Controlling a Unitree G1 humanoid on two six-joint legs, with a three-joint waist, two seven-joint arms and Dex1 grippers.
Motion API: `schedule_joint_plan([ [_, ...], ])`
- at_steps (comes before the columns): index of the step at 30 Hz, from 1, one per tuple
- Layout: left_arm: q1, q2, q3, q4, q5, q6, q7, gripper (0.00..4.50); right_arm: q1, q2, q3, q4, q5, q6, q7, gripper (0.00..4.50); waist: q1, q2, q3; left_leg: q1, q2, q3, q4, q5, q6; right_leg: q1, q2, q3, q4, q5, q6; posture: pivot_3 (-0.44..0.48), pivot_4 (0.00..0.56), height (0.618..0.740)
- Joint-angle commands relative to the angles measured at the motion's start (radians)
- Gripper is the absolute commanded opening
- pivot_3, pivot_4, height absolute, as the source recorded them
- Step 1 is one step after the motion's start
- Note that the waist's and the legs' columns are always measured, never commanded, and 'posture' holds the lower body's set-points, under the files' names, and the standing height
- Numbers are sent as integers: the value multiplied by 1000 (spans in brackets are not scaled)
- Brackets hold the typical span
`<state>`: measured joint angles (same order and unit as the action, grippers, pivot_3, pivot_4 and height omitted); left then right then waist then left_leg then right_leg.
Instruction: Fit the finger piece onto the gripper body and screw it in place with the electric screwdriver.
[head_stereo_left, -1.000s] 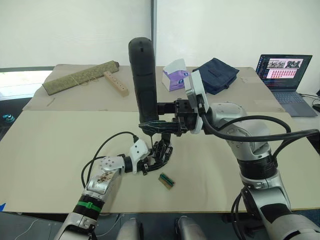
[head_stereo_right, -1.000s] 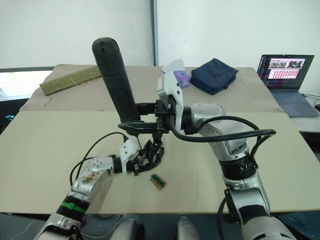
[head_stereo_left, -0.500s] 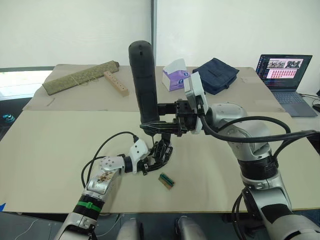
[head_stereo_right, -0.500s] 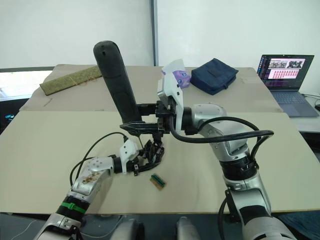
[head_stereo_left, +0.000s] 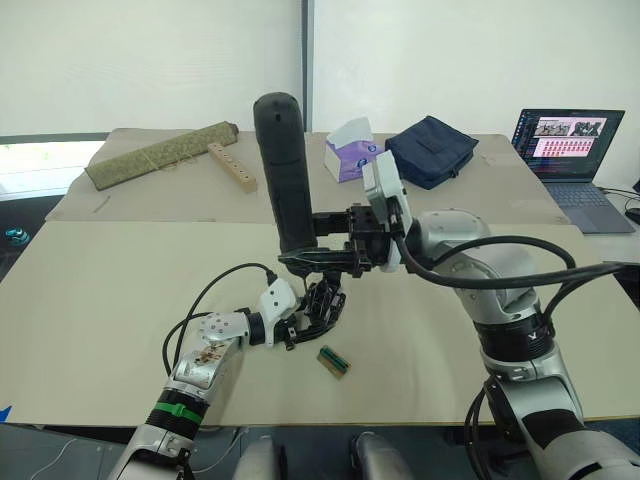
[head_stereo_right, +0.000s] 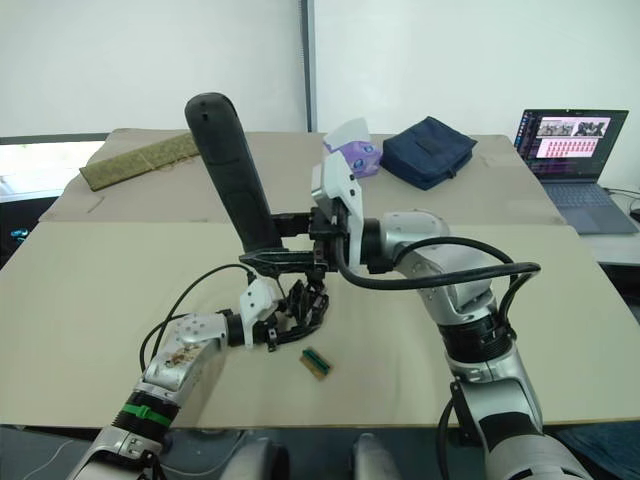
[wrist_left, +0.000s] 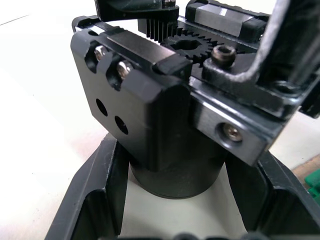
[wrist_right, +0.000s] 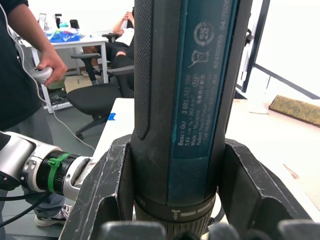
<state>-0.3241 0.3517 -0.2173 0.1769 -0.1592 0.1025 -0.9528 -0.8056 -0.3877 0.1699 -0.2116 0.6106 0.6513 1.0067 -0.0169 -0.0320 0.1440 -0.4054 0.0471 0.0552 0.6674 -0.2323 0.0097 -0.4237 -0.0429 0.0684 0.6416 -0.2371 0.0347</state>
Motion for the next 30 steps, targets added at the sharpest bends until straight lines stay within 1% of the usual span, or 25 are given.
schedule_joint_plan([
  [1, 34, 3, -44, 43, 20, 31, -20, 2277, -4, -3, -24, -34, 14, -13, 0, 1928, 0, 0, 0, 0, 0, 0, 0, 0, 0, 0, 0, 0, 0, 0, 0, 0, 150, 740],
  [15, 34, 2, -44, 46, 21, 28, -19, 2277, 14, 1, -20, -23, -1, -37, -4, 1928, 0, 0, 0, 0, 0, 0, 0, 0, 0, 0, 0, 0, 0, 0, 0, 0, 150, 740],
  [30, 38, 5, -44, 43, 20, 34, -21, 2277, 86, 29, -32, 13, -17, -82, -25, 1928, 1, 0, 0, 1, 0, 0, 0, 0, 0, 1, 0, 0, 0, 0, 0, 0, 150, 740],
])
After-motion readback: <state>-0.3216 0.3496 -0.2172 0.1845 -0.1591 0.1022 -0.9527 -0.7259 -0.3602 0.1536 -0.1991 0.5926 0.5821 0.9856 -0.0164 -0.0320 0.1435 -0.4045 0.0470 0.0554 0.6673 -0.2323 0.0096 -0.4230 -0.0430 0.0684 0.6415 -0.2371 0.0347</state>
